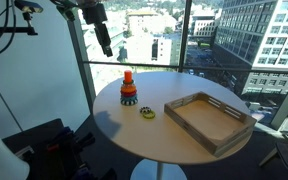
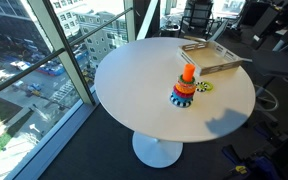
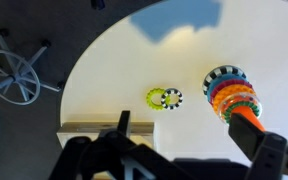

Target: Pick up the green ring from the ring holder and put it on the table

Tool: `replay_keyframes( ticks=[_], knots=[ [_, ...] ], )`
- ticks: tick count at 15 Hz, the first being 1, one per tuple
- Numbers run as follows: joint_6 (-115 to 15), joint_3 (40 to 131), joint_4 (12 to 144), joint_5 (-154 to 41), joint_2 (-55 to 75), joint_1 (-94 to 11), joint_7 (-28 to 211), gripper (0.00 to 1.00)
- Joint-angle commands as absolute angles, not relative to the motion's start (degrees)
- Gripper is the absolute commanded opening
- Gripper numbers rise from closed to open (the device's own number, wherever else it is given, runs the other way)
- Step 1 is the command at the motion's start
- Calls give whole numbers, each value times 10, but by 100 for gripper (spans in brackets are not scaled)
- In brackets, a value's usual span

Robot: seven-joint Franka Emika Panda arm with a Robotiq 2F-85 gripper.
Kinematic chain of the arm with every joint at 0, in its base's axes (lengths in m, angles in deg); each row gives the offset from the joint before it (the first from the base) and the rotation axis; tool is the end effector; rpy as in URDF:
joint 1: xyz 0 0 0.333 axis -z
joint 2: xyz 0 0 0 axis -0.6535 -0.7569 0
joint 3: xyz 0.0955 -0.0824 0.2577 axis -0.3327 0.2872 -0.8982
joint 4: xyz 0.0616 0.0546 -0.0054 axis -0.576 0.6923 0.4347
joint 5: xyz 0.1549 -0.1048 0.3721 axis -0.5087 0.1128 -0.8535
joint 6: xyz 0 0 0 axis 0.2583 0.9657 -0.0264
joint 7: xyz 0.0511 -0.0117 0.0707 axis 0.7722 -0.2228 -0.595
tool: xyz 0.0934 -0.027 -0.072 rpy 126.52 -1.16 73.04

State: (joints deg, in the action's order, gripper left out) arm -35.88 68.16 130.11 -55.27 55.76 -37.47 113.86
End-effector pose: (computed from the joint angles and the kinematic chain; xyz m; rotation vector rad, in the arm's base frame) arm 0.4302 0.0674 0.4097 2.9596 -0.4318 0.2075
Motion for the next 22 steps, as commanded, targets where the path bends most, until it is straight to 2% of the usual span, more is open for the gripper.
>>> replay_keyframes(
  ticks=[1,11,19,22],
  knots=[
    [-364,703,1284,-557,536,-383,1127,100],
    [-426,746,1238,-608,434,-425,1004,100],
    [-431,741,1179,-615,346,-454,944,100],
    [-436,742,1204,-620,360,-455,956,100]
  ],
)
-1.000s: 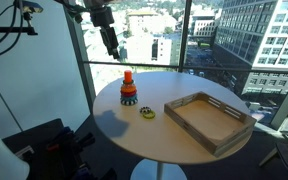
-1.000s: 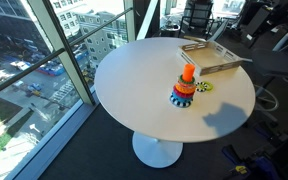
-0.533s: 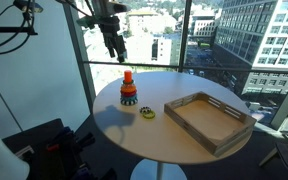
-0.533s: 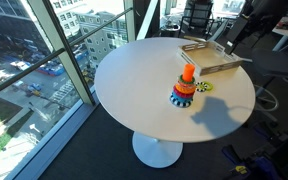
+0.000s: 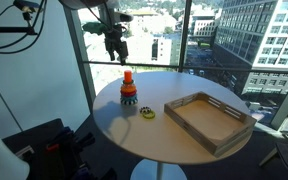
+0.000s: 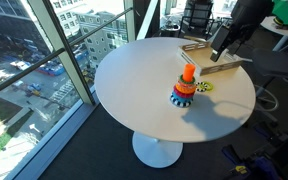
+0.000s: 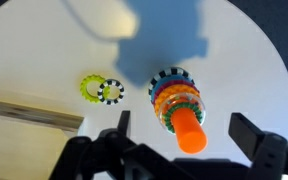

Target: Pick up the green ring from the ring holder and put it on the table

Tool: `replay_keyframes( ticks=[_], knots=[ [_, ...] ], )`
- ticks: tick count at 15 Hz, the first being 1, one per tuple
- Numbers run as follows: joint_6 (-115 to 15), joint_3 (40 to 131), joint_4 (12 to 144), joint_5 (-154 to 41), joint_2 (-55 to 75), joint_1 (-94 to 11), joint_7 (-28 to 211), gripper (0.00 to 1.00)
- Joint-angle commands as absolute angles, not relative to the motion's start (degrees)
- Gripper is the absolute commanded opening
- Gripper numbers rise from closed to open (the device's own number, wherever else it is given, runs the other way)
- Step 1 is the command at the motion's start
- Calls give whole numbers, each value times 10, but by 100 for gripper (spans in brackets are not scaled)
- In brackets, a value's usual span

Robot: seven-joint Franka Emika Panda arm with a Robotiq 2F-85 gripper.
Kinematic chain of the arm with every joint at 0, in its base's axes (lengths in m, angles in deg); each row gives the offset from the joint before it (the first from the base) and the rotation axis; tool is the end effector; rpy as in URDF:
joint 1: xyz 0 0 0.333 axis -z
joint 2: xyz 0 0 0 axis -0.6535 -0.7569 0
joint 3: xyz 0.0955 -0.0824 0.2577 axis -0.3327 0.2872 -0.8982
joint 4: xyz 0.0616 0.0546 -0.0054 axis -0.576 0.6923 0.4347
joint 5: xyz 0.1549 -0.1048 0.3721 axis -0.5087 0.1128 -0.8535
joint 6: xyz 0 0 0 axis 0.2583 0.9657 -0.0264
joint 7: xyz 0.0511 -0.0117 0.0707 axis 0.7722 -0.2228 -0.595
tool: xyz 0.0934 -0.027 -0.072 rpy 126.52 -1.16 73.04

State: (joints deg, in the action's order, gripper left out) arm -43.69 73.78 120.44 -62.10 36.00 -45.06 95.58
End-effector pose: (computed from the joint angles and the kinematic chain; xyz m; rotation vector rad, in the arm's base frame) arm 0.4976 0.1068 0.3473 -3.1156 -0.0384 -0.0892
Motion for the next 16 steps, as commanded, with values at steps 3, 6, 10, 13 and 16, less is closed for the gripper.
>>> replay_keyframes(
  ticks=[3,6,10,13,16],
  knots=[
    [-436,742,1204,-620,360,-455,956,100],
    [-437,743,1196,-627,347,-456,951,100],
    [-446,741,1186,-631,317,-460,950,100],
    [-467,739,1182,-616,296,-460,973,100],
    [-504,739,1180,-611,273,-462,987,100]
  ],
)
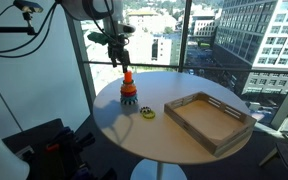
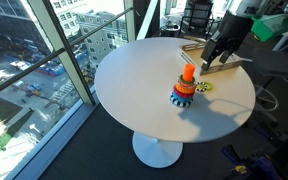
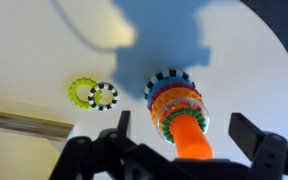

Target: Pick up the green ring from the ring holder and put it on the table

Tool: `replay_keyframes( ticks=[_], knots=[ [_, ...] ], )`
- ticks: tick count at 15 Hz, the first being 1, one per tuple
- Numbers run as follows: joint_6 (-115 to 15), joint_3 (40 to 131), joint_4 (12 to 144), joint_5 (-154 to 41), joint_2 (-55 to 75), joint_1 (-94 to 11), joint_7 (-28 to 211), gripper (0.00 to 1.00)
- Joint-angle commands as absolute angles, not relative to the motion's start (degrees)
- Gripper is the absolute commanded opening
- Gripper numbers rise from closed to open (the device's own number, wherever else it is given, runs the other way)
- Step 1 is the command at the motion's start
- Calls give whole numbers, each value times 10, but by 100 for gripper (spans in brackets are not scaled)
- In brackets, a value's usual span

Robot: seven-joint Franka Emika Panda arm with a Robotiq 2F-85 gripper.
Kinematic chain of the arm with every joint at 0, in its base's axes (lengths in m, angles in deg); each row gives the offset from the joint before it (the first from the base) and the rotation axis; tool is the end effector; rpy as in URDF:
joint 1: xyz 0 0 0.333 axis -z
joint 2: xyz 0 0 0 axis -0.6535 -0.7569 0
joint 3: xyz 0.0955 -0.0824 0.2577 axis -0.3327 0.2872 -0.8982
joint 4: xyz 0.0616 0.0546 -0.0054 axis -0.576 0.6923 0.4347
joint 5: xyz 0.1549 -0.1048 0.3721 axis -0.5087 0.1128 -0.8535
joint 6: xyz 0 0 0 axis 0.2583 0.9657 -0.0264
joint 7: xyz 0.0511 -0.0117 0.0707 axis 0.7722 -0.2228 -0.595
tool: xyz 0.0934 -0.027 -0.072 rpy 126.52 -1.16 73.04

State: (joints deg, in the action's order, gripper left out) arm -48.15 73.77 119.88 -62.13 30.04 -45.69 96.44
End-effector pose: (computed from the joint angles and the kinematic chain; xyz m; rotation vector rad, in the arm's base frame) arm 0.5075 0.1146 0.3061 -3.1071 -0.0289 -0.0610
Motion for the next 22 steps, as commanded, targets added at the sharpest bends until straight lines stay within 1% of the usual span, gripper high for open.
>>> replay_keyframes(
  ticks=[1,7,22],
  knots=[
    [-517,738,1178,-610,264,-463,989,100],
    [-562,740,1159,-601,210,-473,996,100],
    [-556,758,1073,-554,104,-504,1040,100]
  ],
)
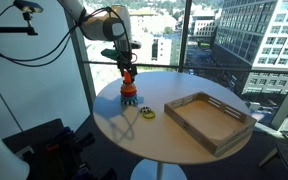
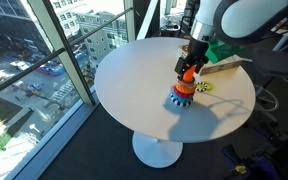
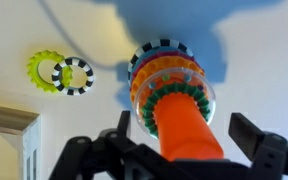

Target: Pick up the green ring from the ring holder and put it on the table

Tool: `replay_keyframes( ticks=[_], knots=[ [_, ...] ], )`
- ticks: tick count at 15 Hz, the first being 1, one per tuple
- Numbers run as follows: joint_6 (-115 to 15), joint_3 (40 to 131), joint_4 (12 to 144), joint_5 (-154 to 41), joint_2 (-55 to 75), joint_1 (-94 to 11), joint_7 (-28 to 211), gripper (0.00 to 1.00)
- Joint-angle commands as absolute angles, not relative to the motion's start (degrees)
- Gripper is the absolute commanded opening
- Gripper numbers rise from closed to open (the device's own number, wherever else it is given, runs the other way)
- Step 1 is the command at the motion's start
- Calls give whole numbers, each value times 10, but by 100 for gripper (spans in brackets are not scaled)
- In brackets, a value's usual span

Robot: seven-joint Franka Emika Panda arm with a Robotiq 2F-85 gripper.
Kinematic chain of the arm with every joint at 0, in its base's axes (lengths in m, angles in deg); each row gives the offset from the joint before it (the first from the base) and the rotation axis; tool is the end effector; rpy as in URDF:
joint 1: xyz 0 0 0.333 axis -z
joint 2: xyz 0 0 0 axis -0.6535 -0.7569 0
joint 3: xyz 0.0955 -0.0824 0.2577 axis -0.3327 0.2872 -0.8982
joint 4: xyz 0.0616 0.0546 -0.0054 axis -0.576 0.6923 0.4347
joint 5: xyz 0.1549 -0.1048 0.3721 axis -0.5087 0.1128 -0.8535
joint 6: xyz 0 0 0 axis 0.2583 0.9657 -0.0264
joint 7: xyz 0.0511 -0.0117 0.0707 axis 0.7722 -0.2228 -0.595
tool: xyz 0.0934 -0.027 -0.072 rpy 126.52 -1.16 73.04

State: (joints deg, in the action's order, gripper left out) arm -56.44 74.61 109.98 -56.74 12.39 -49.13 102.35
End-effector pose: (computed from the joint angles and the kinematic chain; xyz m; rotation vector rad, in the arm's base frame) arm 0.5562 0.1521 0.2283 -3.1272 -0.0374 -0.0871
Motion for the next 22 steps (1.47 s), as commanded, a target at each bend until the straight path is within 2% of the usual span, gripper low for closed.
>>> replay_keyframes(
  ticks=[1,6,7,8,10,12,22],
  knots=[
    [-555,759,1071,-554,101,-505,1040,100],
    [-551,764,1060,-556,90,-511,1039,100],
    [-551,764,1059,-558,89,-511,1038,91],
    [-550,764,1059,-559,89,-511,1037,73],
    [-550,764,1059,-560,89,-512,1036,56],
    [-549,764,1058,-562,91,-512,1035,44],
    [-524,751,1068,-600,146,-501,1008,44]
  ],
)
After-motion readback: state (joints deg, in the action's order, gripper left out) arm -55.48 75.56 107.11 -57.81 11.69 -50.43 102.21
